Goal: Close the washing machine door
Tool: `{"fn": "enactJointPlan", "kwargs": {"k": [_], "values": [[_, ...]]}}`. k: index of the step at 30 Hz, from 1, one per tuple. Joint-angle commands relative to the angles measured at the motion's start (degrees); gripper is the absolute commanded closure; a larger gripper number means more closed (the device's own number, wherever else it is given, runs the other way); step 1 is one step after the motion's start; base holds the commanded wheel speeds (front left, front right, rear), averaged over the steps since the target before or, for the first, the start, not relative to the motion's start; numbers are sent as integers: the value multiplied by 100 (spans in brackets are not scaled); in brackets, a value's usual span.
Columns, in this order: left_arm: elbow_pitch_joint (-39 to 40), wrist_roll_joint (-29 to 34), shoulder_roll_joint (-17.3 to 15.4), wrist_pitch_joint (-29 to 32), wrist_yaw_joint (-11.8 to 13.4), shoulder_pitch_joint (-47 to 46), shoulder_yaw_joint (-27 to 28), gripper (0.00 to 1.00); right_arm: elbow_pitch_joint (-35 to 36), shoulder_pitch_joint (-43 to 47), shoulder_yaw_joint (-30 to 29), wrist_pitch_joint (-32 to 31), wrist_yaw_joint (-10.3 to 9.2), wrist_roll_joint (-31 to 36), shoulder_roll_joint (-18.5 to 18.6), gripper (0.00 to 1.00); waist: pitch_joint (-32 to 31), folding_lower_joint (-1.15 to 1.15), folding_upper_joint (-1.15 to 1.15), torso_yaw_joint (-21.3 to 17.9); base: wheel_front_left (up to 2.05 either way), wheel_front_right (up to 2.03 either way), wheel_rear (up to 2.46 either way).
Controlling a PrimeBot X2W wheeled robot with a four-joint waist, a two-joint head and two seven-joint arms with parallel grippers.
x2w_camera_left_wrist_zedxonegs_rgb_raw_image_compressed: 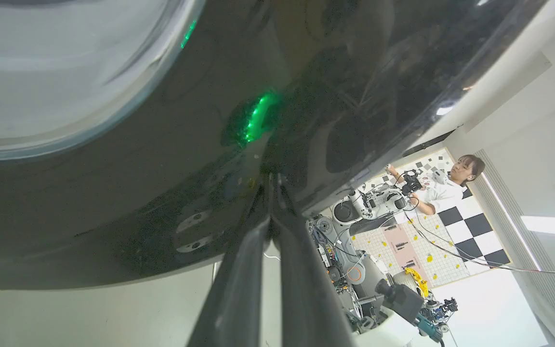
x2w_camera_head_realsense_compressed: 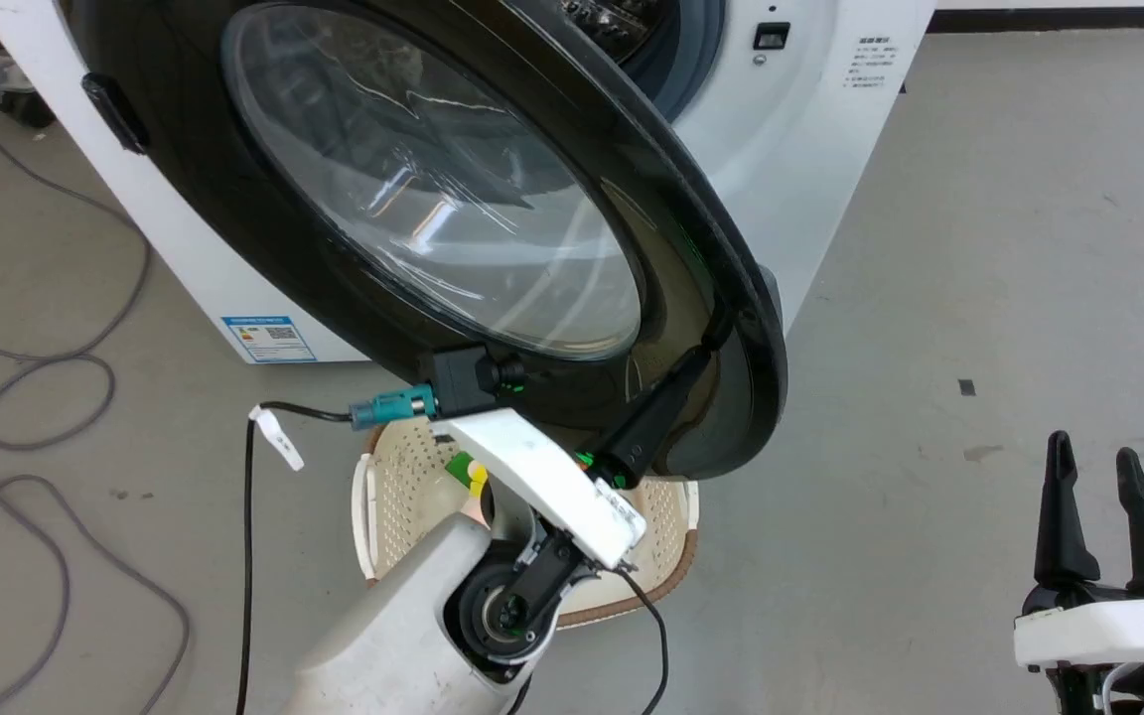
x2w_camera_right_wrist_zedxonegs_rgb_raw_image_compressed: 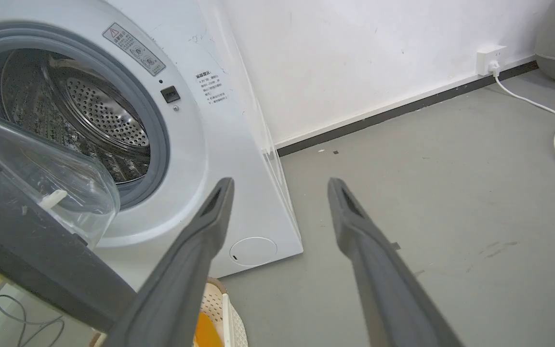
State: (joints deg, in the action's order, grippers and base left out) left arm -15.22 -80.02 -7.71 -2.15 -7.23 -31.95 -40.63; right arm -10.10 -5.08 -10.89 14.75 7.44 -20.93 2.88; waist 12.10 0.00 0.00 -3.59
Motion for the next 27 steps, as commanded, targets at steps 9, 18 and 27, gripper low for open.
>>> {"fn": "enactJointPlan", "kwargs": {"k": [9, 18, 27], "values": [[-379, 1185, -928, -1180, -25, -318, -1002, 100, 203, 179, 305, 25, 5, 105, -1, 0, -396, 0, 0, 278, 0, 0, 0], [-240, 3979, -1073, -1283, 1048, 91, 531, 100, 471, 243, 234, 25, 5, 292, -1, 0, -578, 0, 0, 516, 0, 0, 0], [698, 5705, -1068, -1284, 1972, 1236, 2148, 0, 704, 80, 113, 25, 5, 541, -1, 0, -729, 0, 0, 693, 0, 0, 0]]}}
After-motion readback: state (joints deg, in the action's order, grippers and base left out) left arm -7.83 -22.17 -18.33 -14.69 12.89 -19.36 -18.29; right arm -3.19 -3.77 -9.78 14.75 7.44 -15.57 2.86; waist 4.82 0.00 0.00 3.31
